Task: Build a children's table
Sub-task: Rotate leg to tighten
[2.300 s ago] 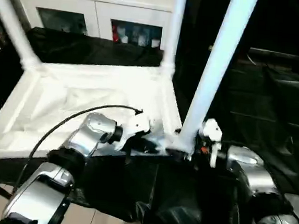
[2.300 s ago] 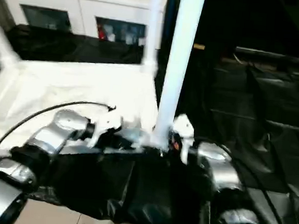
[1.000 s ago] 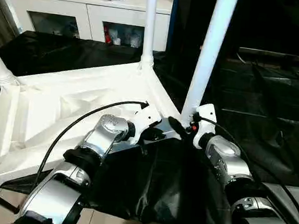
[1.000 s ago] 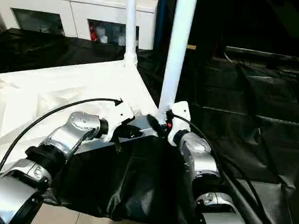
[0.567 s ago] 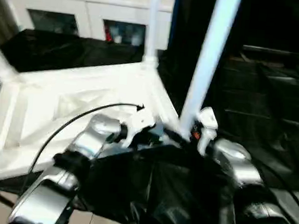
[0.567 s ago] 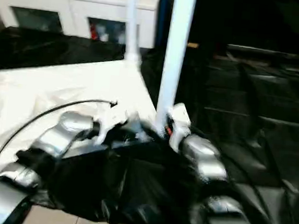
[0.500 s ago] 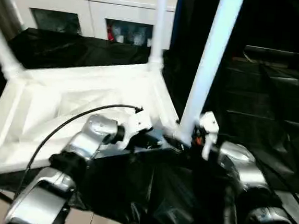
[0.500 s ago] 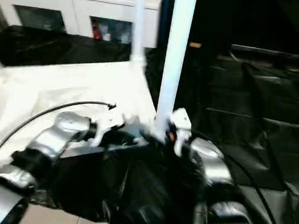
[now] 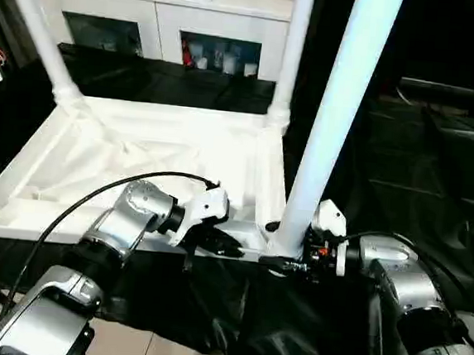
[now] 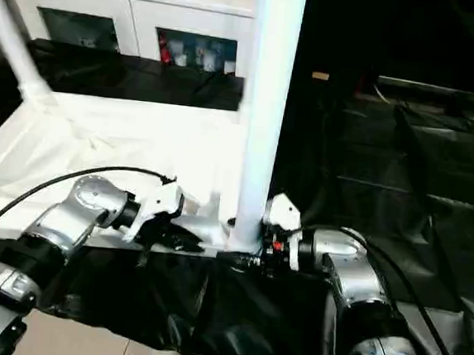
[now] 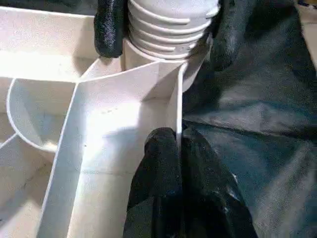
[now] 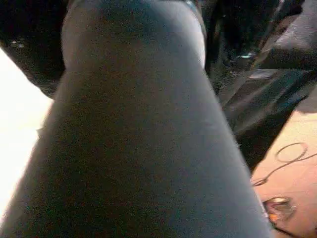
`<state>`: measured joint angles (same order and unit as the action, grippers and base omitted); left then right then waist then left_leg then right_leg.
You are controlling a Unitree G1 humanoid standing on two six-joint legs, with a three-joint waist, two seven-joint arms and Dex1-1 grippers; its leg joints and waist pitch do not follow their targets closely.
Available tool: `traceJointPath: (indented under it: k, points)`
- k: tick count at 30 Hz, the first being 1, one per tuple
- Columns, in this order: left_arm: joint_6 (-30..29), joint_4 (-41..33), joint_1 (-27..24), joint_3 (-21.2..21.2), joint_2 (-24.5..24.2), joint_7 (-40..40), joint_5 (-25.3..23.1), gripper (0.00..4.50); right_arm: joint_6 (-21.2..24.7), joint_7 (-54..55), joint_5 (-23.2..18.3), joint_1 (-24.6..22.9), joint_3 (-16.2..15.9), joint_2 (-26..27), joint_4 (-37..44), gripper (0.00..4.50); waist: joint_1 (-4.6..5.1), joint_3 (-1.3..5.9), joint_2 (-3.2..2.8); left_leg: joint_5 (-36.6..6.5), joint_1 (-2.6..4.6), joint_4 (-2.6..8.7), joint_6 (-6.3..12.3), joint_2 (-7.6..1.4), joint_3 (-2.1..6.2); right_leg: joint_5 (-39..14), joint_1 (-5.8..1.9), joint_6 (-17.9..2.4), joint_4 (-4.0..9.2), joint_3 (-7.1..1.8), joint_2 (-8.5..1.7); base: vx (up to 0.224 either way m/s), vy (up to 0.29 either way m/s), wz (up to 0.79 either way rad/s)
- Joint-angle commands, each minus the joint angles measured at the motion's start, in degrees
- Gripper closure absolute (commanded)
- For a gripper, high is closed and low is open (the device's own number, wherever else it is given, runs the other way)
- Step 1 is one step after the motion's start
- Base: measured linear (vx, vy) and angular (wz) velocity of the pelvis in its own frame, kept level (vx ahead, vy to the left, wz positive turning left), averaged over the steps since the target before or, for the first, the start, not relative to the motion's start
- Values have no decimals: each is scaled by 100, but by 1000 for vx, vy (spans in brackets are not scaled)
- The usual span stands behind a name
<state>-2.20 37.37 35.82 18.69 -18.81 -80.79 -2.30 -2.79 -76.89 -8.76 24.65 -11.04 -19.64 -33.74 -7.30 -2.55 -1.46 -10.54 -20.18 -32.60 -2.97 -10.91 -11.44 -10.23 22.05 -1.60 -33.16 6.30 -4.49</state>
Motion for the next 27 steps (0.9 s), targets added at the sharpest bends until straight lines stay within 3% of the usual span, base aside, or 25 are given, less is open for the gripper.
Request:
traceJointPath:
  k: [1, 8, 11, 13, 17, 20, 23, 25, 27]
  points:
    - [-21, -180, 51, 11, 46, -25, 98, 450, 164, -292, 127, -188, -421, 64, -2, 148, -5, 342, 41, -1044, 38, 340, 469, -343, 149, -1337, -248, -1176, 355, -354, -524, 0, 0, 0]
    - [-133, -47, 91, -109, 253, 675, 2, 450, 204, 477, 298, -81, -229, 292, -305, 171, -21, 317, 77, -1159, 53, 353, 370, -340, 148, -1773, -230, -1055, 398, -359, -541, 0, 0, 0]
    - [-239, 262, 261, -244, 556, 1596, -155, 450, 211, 2198, 507, 317, 177, 723, -1077, 172, 91, 278, 100, -1473, 91, 395, 77, -308, 198, -2626, -212, -841, 501, -326, -563, -17, 0, -2]
    - [-286, 378, 329, -277, 679, 1918, -217, 450, 166, 2769, 495, 461, 332, 871, -1343, 172, 158, 280, 110, -1542, 64, 402, 59, -301, 215, -2784, -234, -710, 524, -317, -565, -26, 0, -3]
    - [-518, 726, 594, -391, 1140, 2955, -322, 450, 252, 4316, 429, 823, 690, 1328, -1970, 173, 239, 273, 124, -1721, 128, 375, 61, -279, 199, -2896, -162, -721, 580, -319, -552, 0, 0, 0]
    - [-561, 905, 722, -474, 1351, 3422, -372, 450, 254, 4873, 489, 984, 800, 1554, -2233, 173, 230, 284, 123, -1621, 110, 372, 111, -277, 192, -2757, -167, -716, 571, -336, -556, 0, 0, 0]
    - [-447, 1031, 793, -445, 1460, 3602, -457, 450, 17, 5112, 600, 1086, 792, 1736, -2408, 173, 212, 303, 123, -1438, 79, 373, 177, -285, 179, -2266, -189, -839, 508, -352, -547, 0, 0, 0]
    - [-365, 1056, 789, -404, 1483, 3507, -441, 450, -111, 5171, 568, 1138, 844, 1824, -2535, 103, 207, 313, 90, -1390, 79, 368, 194, -296, 174, -2066, -188, -897, 485, -363, -552, 0, 0, 0]
    - [-285, 1028, 764, -375, 1465, 3349, -408, 450, -72, 5009, 429, 1138, 920, 1869, -2518, 103, 215, 319, 100, -1347, 53, 370, 224, -294, 173, -1841, -222, -972, 450, -360, -539, 0, 0, 0]
